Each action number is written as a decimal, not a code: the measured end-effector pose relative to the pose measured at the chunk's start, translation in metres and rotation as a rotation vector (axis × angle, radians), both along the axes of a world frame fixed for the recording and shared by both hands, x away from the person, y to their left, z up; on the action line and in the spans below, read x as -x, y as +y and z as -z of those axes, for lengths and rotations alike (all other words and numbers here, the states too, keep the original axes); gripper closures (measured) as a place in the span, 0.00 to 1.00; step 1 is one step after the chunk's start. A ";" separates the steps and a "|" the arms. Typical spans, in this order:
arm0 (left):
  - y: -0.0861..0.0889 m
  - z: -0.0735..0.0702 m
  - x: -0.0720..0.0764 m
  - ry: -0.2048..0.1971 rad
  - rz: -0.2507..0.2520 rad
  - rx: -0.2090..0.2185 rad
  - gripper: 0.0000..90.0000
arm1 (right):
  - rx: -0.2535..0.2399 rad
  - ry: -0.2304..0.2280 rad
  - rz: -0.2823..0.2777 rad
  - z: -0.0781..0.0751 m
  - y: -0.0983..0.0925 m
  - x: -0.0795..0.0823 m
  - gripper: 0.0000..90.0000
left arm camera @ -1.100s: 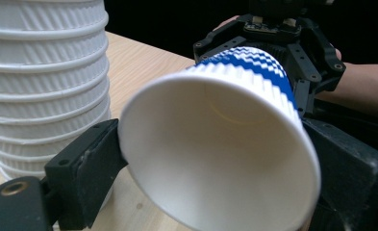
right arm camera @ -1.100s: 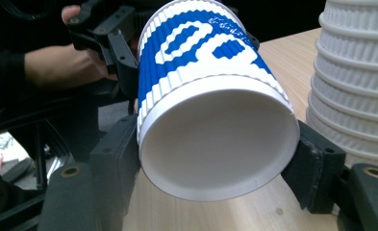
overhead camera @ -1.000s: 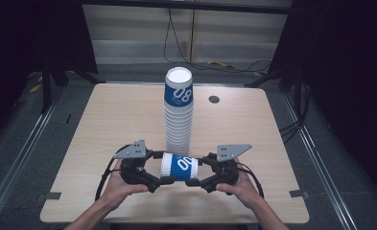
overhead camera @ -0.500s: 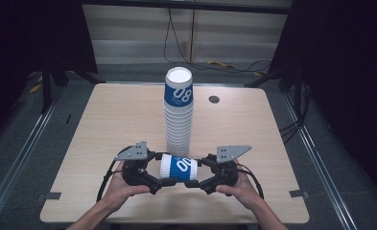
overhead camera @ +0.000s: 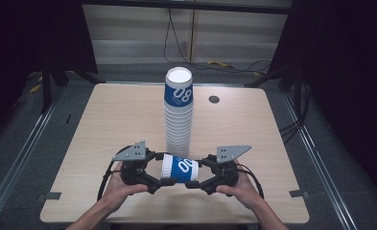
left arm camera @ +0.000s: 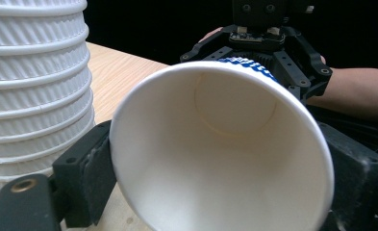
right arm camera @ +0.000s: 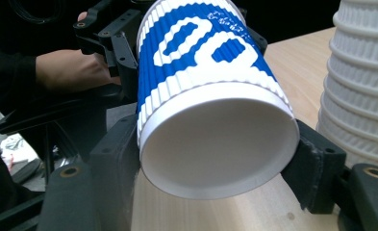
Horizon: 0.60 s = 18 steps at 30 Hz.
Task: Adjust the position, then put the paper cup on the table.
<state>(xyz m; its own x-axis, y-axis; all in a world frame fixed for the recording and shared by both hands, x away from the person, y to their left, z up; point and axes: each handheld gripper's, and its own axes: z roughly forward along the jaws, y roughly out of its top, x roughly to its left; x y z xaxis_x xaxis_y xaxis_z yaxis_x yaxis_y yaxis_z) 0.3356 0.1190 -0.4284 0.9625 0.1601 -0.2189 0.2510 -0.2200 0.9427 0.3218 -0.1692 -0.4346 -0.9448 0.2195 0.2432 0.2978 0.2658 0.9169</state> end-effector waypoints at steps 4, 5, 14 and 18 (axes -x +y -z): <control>0.000 0.000 0.000 0.006 0.014 -0.002 0.18 | 0.026 0.007 0.007 0.001 0.000 0.000 0.30; 0.000 0.000 0.000 0.003 0.015 -0.008 0.19 | 0.030 0.013 0.009 0.001 0.000 0.000 0.29; 0.000 0.001 0.000 0.004 0.022 -0.014 0.20 | 0.110 0.018 0.017 0.005 0.005 0.000 0.24; 0.004 -0.002 -0.002 0.003 0.007 0.002 0.20 | 0.126 0.023 0.027 0.007 0.007 -0.002 0.19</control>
<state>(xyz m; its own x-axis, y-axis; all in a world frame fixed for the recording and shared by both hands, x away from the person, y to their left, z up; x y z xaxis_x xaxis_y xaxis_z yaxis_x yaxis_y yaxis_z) 0.3376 0.1231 -0.4263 0.9630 0.1530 -0.2220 0.2522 -0.2197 0.9424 0.3236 -0.1618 -0.4413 -0.9327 0.2747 0.2335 0.3268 0.3703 0.8695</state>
